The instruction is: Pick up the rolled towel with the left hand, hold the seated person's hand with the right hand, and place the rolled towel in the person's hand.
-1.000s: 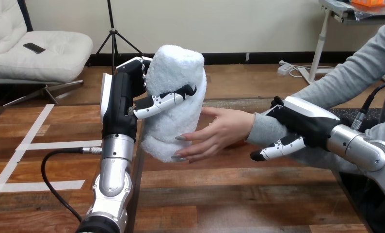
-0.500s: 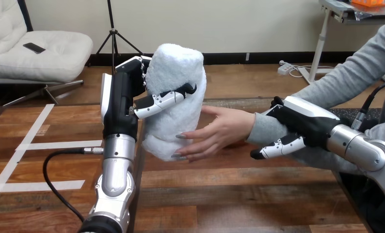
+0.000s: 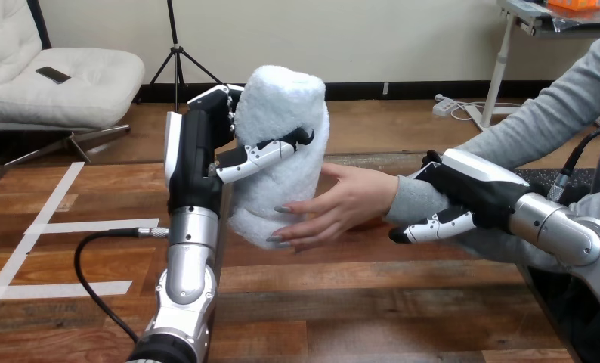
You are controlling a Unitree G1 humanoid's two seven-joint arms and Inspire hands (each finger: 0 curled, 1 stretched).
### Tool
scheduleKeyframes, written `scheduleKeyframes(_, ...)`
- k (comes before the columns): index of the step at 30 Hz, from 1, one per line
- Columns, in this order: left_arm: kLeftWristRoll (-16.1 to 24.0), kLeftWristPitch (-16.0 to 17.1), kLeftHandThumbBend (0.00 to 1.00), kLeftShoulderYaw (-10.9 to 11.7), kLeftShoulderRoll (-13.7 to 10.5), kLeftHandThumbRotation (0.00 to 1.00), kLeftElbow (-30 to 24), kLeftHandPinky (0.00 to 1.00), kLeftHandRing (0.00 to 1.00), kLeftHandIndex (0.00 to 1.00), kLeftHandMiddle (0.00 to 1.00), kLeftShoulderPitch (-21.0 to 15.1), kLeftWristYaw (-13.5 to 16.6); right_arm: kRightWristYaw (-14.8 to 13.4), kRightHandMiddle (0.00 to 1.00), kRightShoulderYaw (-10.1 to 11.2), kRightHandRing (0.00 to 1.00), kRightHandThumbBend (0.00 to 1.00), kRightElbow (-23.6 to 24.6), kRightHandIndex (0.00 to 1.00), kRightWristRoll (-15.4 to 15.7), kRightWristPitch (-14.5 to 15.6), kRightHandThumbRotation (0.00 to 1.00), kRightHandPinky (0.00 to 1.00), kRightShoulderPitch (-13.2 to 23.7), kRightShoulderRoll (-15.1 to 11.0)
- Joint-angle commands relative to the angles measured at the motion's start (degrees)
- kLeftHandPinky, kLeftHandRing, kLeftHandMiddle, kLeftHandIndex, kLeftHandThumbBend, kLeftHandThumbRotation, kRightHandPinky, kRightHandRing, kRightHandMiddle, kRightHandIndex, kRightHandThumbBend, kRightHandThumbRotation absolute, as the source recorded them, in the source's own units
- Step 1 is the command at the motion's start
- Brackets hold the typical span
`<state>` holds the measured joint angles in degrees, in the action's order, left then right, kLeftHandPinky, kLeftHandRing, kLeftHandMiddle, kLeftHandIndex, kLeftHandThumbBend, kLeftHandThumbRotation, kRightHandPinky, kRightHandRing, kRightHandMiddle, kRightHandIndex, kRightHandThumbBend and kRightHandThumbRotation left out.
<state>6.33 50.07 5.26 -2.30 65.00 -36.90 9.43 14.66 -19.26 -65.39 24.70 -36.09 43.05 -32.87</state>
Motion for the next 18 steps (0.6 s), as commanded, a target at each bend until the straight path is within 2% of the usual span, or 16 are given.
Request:
scheduleKeyframes(1,-0.32,1.67,0.6,-0.24,0.62,0.0,-0.53,0.34,0.37,0.42,0.41,-6.42,0.14,-0.46,0.37,0.94,0.31,0.68,2.53,0.39,-0.73,-1.3,0.47,0.28,4.24,2.59)
scheduleKeyframes(18,-0.68,1.64,0.61,0.11,1.68,0.0,-0.55,0.33,0.37,0.41,0.4,-6.76,0.16,0.17,0.36,0.99,0.31,0.68,2.79,0.39,-1.01,-0.94,0.48,0.27,4.76,3.28)
